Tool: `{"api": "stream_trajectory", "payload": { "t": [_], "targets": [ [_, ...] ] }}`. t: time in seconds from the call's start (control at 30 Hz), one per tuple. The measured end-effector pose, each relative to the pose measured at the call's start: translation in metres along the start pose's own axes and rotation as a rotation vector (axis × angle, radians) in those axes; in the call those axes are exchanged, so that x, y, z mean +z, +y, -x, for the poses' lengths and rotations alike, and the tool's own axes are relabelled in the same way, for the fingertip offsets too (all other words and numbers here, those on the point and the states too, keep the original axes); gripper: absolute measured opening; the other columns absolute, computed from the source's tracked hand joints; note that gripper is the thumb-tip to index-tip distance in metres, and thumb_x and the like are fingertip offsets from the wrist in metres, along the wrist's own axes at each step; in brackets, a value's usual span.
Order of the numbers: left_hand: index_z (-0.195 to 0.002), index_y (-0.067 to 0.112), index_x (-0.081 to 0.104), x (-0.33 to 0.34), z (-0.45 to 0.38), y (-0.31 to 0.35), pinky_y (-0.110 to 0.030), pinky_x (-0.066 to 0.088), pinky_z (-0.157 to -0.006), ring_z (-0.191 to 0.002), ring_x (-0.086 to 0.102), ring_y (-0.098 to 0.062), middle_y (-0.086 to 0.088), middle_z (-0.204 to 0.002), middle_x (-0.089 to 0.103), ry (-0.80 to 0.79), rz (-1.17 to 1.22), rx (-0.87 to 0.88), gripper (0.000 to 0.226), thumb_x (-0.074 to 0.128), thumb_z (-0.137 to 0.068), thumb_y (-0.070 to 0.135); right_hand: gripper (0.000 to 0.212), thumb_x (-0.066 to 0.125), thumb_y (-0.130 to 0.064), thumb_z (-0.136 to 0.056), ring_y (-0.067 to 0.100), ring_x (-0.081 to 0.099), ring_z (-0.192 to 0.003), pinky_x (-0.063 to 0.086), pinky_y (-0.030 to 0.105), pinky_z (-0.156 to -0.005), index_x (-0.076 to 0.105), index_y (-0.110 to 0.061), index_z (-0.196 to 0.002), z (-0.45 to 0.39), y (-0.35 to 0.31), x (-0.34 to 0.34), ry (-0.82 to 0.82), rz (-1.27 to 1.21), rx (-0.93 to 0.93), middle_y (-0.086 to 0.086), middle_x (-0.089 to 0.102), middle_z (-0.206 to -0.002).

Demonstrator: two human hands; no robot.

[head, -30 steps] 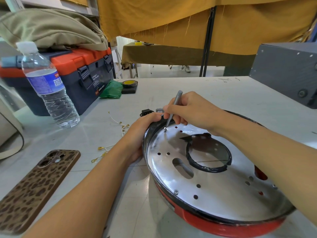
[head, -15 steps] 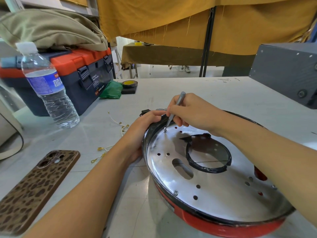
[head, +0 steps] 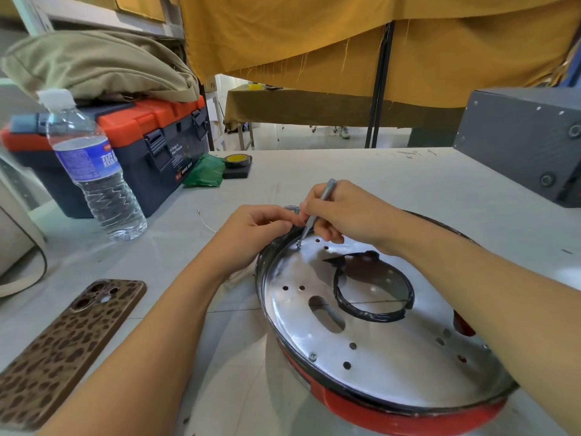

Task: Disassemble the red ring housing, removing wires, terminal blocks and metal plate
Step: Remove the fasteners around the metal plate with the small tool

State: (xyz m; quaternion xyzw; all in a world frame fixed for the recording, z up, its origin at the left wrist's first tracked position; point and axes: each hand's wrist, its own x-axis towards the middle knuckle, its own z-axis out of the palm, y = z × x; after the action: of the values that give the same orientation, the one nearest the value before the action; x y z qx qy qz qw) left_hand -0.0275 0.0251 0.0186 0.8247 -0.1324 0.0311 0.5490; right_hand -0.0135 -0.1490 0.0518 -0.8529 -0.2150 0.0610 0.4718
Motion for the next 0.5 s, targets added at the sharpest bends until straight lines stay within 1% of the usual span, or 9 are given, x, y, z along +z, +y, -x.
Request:
{"api": "stream_trajectory", "payload": {
  "t": [0.1,0.13,0.17,0.2,0.23,0.27,0.33,0.4,0.5],
  "targets": [
    [-0.090,0.025,0.075,-0.005,-0.002,0.011,-0.016,0.050,-0.077,-0.086,0.065,-0.009,0.007,-0.093,0.073,-0.020,-0.284,0.008,0.023,0.058,-0.090,0.011,0.023,0.050,-0.016,-0.094,0.008,0.043,-0.043,0.041,0.012,-0.046,0.063,0.000,-0.084,-0.001,0.001,-0.002,-0.012,0.011,0.011,0.001,0.056,-0.048],
    [-0.087,0.029,0.075,-0.006,-0.003,0.015,-0.020,0.050,-0.081,-0.088,0.065,-0.012,0.007,-0.093,0.072,-0.036,-0.370,0.011,0.023,0.059,-0.089,0.013,0.023,0.051,-0.016,-0.094,0.008,0.044,-0.045,0.041,0.012,-0.047,0.064,0.001,-0.084,-0.001,0.001,-0.003,-0.015,0.006,0.012,0.001,0.057,-0.049],
    [-0.085,0.031,0.074,-0.007,-0.005,0.019,-0.027,0.051,-0.084,-0.090,0.064,-0.016,0.004,-0.095,0.072,-0.055,-0.441,0.009,0.023,0.059,-0.089,0.014,0.023,0.053,-0.015,-0.093,0.009,0.045,-0.046,0.041,0.013,-0.047,0.064,0.002,-0.083,-0.001,0.001,-0.004,-0.016,-0.004,0.010,0.002,0.057,-0.050],
    [-0.084,0.032,0.074,-0.007,-0.006,0.022,-0.034,0.051,-0.086,-0.090,0.063,-0.022,-0.001,-0.096,0.072,-0.073,-0.498,0.000,0.024,0.059,-0.088,0.014,0.023,0.054,-0.014,-0.092,0.010,0.046,-0.048,0.042,0.014,-0.048,0.065,0.003,-0.083,-0.001,0.001,-0.005,-0.017,-0.013,0.006,0.003,0.057,-0.052],
    [-0.084,0.032,0.074,-0.007,-0.007,0.026,-0.035,0.051,-0.083,-0.088,0.063,-0.024,-0.004,-0.095,0.072,-0.086,-0.543,-0.012,0.024,0.058,-0.088,0.014,0.022,0.055,-0.013,-0.091,0.011,0.047,-0.051,0.041,0.015,-0.048,0.066,0.004,-0.082,-0.001,0.002,-0.006,-0.018,-0.018,0.002,0.004,0.058,-0.054],
    [-0.084,0.031,0.074,-0.006,-0.008,0.028,-0.030,0.052,-0.076,-0.083,0.063,-0.023,-0.003,-0.092,0.071,-0.092,-0.579,-0.022,0.024,0.057,-0.088,0.014,0.022,0.056,-0.012,-0.091,0.012,0.048,-0.053,0.041,0.015,-0.048,0.067,0.005,-0.082,-0.001,0.002,-0.007,-0.018,-0.020,-0.002,0.005,0.058,-0.056],
    [-0.083,0.031,0.073,-0.002,-0.008,0.031,-0.013,0.043,-0.058,-0.067,0.057,-0.011,0.006,-0.081,0.067,-0.095,-0.610,-0.036,0.026,0.055,-0.088,0.012,0.024,0.057,-0.012,-0.090,0.013,0.049,-0.057,0.041,0.016,-0.050,0.069,0.006,-0.083,-0.001,0.003,-0.008,-0.015,-0.020,-0.010,0.008,0.058,-0.061],
    [-0.087,0.028,0.072,0.003,-0.006,0.030,-0.008,0.038,-0.055,-0.067,0.054,-0.004,0.009,-0.082,0.064,-0.108,-0.601,-0.056,0.024,0.056,-0.086,0.011,0.026,0.056,-0.015,-0.092,0.013,0.049,-0.061,0.042,0.018,-0.053,0.070,0.005,-0.082,0.000,0.003,-0.009,-0.023,-0.014,-0.017,0.011,0.058,-0.065],
    [-0.095,0.026,0.070,0.005,-0.001,0.028,-0.005,0.036,-0.053,-0.069,0.052,-0.001,0.004,-0.092,0.064,-0.107,-0.627,-0.067,0.024,0.057,-0.083,0.010,0.034,0.055,-0.025,-0.095,0.009,0.047,-0.056,0.041,0.020,-0.056,0.072,-0.008,-0.072,0.000,0.003,-0.009,-0.026,-0.013,-0.025,0.003,0.057,-0.059]
  ]
}}
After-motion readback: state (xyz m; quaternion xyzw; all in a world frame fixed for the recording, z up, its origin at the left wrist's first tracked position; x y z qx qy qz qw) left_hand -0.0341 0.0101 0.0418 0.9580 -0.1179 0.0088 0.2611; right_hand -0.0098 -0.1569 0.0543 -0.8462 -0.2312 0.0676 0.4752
